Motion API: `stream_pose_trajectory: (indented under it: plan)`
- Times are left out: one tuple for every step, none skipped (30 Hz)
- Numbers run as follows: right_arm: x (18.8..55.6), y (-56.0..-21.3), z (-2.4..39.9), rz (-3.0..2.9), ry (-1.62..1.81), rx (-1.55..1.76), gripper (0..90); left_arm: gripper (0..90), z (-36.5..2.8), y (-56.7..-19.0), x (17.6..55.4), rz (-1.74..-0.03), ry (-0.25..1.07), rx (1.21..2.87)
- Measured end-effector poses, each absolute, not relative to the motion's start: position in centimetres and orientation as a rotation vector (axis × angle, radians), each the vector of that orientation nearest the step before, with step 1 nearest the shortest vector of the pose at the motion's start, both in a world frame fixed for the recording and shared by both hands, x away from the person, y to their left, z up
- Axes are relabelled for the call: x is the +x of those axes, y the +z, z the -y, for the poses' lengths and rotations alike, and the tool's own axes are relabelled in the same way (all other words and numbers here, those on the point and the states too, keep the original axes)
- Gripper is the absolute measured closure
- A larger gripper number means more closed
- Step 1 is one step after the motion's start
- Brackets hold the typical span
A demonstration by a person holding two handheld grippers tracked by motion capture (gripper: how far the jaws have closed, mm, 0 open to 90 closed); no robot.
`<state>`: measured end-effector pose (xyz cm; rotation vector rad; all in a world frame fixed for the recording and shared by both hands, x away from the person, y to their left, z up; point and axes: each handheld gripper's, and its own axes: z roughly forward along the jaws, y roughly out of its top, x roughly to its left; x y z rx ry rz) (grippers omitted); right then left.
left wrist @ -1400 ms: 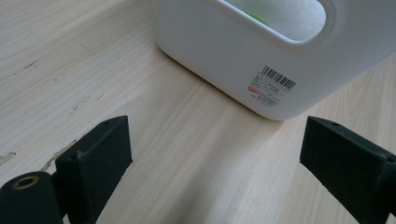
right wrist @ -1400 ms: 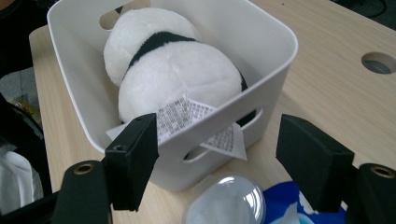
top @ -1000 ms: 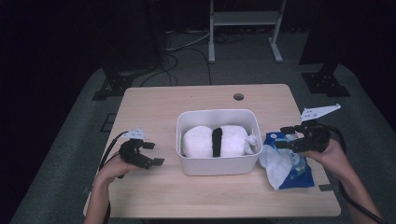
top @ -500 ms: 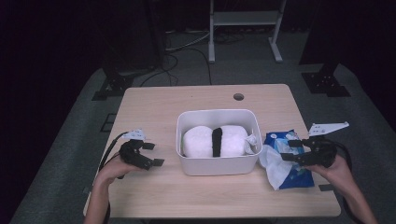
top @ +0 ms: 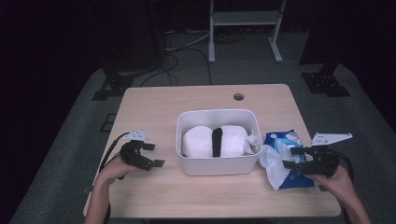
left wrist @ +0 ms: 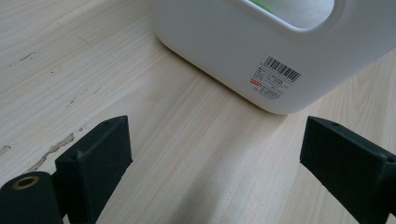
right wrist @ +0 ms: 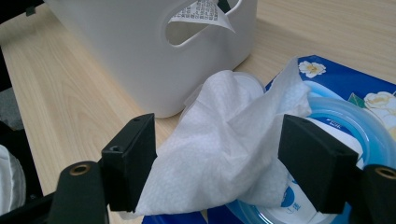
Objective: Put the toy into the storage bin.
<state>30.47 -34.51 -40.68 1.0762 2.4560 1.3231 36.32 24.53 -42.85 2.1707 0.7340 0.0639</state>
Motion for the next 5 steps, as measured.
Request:
stream_pose_trajectory:
  plan:
    - [30.18,-40.8,34.65,-2.441,1.347,1.074,26.4,7.7,-24.53,-42.84,36.3,-0.738,0.066,2.167]
    - [30.08,-40.84,34.67,-2.437,1.354,1.078,26.3,7.8,-24.55,-42.82,36.29,-0.737,0.066,2.168]
    - [29.92,-40.87,34.7,-2.427,1.355,1.078,26.0,7.7,-24.57,-42.79,36.28,-0.737,0.067,2.166]
    - [29.74,-40.93,34.72,-2.415,1.372,1.079,25.9,7.7,-24.58,-42.79,36.28,-0.738,0.067,2.163]
    - [29.66,-40.96,34.72,-2.418,1.379,1.079,26.0,7.7,-24.58,-42.79,36.28,-0.738,0.067,2.163]
